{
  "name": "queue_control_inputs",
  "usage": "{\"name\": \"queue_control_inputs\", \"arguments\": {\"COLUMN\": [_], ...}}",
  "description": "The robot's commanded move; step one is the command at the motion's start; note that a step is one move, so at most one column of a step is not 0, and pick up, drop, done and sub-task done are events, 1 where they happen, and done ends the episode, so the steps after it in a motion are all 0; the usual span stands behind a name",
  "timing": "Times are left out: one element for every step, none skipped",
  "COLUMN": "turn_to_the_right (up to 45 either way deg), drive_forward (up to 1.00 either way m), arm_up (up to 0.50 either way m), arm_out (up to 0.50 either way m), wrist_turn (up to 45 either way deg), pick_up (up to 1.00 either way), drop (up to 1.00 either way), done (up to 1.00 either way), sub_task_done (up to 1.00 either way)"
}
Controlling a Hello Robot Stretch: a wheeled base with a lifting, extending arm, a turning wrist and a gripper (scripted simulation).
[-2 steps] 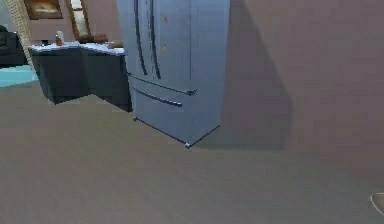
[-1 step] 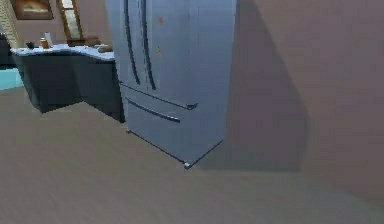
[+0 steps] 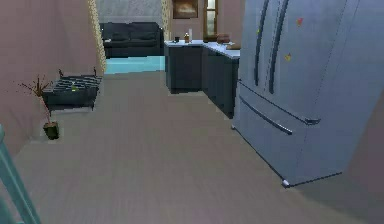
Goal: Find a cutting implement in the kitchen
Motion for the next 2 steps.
{"name": "queue_control_inputs", "arguments": {"turn_to_the_right": [0.0, 0.0], "drive_forward": [1.0, 1.0], "arm_up": [0.0, 0.0], "arm_out": [0.0, 0.0], "wrist_turn": [0.0, 0.0], "pick_up": [0.0, 0.0], "drop": [0.0, 0.0], "done": [0.0, 0.0], "sub_task_done": [0.0, 0.0]}}
